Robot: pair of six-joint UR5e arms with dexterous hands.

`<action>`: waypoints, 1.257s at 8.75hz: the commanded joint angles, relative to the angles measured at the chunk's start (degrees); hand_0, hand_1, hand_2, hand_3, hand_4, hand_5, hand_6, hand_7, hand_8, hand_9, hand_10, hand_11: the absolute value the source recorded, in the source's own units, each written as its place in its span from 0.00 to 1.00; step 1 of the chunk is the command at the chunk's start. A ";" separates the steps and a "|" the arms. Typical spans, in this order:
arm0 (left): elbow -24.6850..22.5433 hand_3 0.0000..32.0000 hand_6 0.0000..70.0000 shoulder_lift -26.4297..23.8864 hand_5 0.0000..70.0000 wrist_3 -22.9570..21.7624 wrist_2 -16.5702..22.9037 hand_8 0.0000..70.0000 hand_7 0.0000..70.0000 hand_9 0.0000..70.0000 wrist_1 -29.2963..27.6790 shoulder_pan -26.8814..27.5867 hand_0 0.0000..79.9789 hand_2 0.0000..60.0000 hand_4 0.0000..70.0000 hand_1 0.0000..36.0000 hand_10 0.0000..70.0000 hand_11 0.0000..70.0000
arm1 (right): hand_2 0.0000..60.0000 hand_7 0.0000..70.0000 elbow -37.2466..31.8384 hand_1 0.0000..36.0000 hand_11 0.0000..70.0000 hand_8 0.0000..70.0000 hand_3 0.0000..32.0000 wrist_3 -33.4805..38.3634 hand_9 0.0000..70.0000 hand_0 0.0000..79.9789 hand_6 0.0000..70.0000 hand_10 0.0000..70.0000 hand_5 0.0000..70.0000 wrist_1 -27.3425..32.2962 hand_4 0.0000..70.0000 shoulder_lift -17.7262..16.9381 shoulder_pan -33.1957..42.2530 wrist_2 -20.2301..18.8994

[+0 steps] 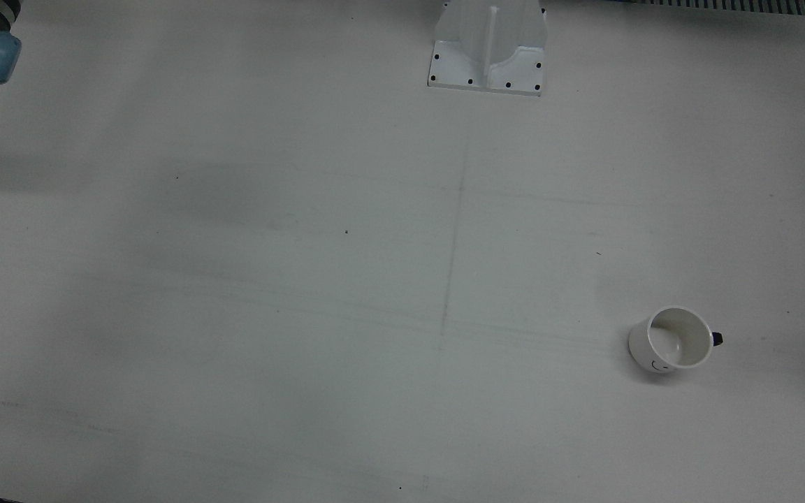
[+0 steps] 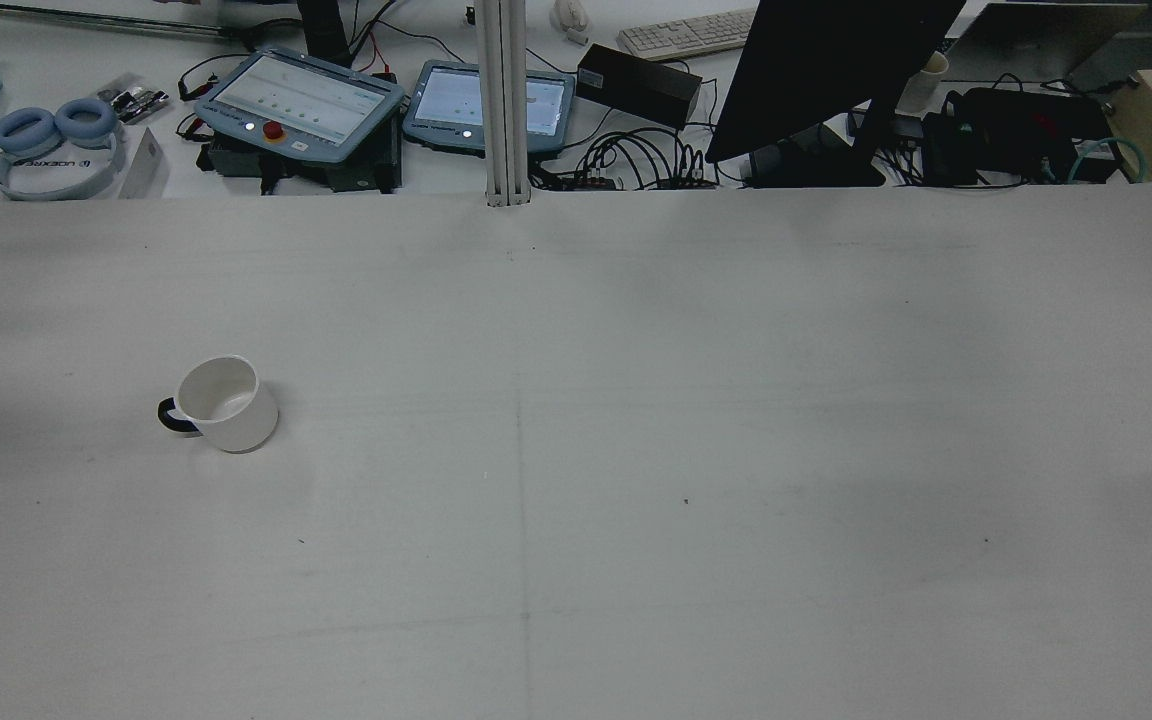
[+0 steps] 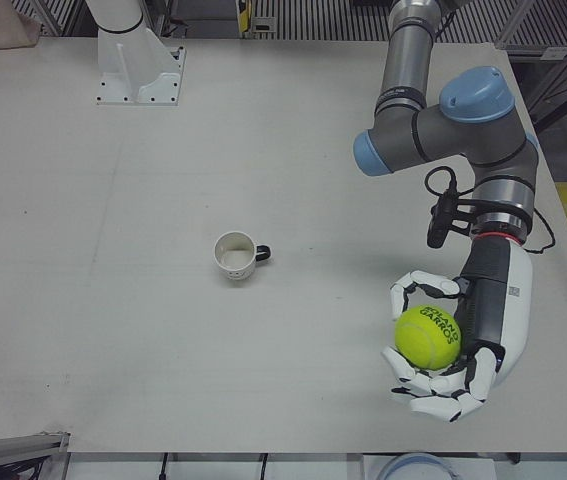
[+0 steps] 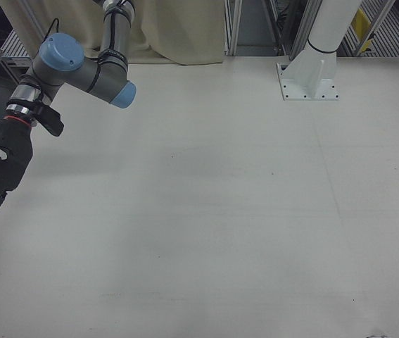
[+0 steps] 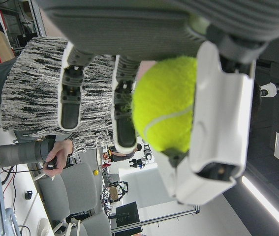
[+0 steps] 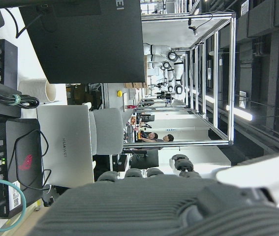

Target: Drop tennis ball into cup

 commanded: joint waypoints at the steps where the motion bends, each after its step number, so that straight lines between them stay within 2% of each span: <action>1: -3.52 1.00 1.00 2.24 0.48 0.09 0.00 0.71 0.98 0.64 -0.04 1.15 1.00 1.00 0.17 1.00 0.32 0.52 | 0.00 0.00 0.07 0.00 0.00 0.00 0.00 0.00 0.00 0.00 0.00 0.00 0.00 0.00 0.00 0.00 0.00 0.00; 2: -5.99 1.00 1.00 3.48 0.50 0.27 0.17 0.73 0.97 0.64 -0.13 3.08 1.00 1.00 0.19 1.00 0.33 0.53 | 0.00 0.00 0.07 0.00 0.00 0.00 0.00 0.00 0.00 0.00 0.00 0.00 0.00 0.00 0.00 0.00 0.00 0.00; 3: -8.79 1.00 1.00 5.41 0.48 0.53 0.35 0.72 1.00 0.65 0.04 6.66 1.00 1.00 0.21 1.00 0.34 0.54 | 0.00 0.00 0.07 0.00 0.00 0.00 0.00 0.00 0.00 0.00 0.00 0.00 0.00 0.00 0.00 0.00 0.00 0.00; 4: -11.78 1.00 1.00 6.82 0.50 1.66 0.53 0.73 1.00 0.65 0.74 11.31 1.00 1.00 0.22 1.00 0.34 0.54 | 0.00 0.00 0.07 0.00 0.00 0.00 0.00 0.00 0.00 0.00 0.00 0.00 0.00 0.00 0.00 0.00 0.00 0.00; 5: -14.07 1.00 1.00 8.31 0.47 4.72 0.44 0.72 1.00 0.66 0.83 14.23 1.00 1.00 0.23 1.00 0.34 0.54 | 0.00 0.00 -0.02 0.00 0.00 0.00 0.00 0.00 0.00 0.00 0.00 0.00 0.00 0.00 0.00 0.00 0.00 0.00; 6: -17.14 1.00 1.00 9.72 0.48 8.93 0.44 0.72 1.00 0.66 0.49 15.83 1.00 1.00 0.20 1.00 0.34 0.54 | 0.00 0.00 -0.02 0.00 0.00 0.00 0.00 0.00 0.00 0.00 0.00 0.00 0.00 0.00 0.00 0.00 0.00 0.00; 7: -20.30 1.00 1.00 12.26 0.47 11.15 0.35 0.72 1.00 0.66 0.31 18.02 1.00 1.00 0.16 1.00 0.34 0.54 | 0.00 0.00 0.07 0.00 0.00 0.00 0.00 0.00 0.00 0.00 0.00 0.00 0.00 0.00 0.00 0.00 0.00 0.00; 8: -20.42 1.00 1.00 12.46 0.51 11.34 0.35 0.74 0.93 0.65 0.31 21.17 1.00 1.00 0.11 1.00 0.35 0.55 | 0.00 0.00 0.07 0.00 0.00 0.00 0.00 0.00 0.00 0.00 0.00 0.00 0.00 0.00 0.00 0.00 0.00 0.00; 10: -20.69 1.00 1.00 12.46 0.50 12.92 -0.17 0.73 0.95 0.66 0.13 25.84 1.00 1.00 0.13 1.00 0.35 0.55 | 0.00 0.00 -0.02 0.00 0.00 0.00 0.00 0.00 0.00 0.00 0.00 0.00 0.00 0.00 0.00 0.00 0.00 0.00; 11: -20.69 1.00 0.98 12.46 0.46 13.45 -0.35 0.71 0.98 0.66 0.04 26.64 1.00 1.00 0.11 1.00 0.34 0.55 | 0.00 0.00 0.07 0.00 0.00 0.00 0.00 0.00 0.00 0.00 0.00 0.00 0.00 0.00 0.00 0.00 0.00 0.00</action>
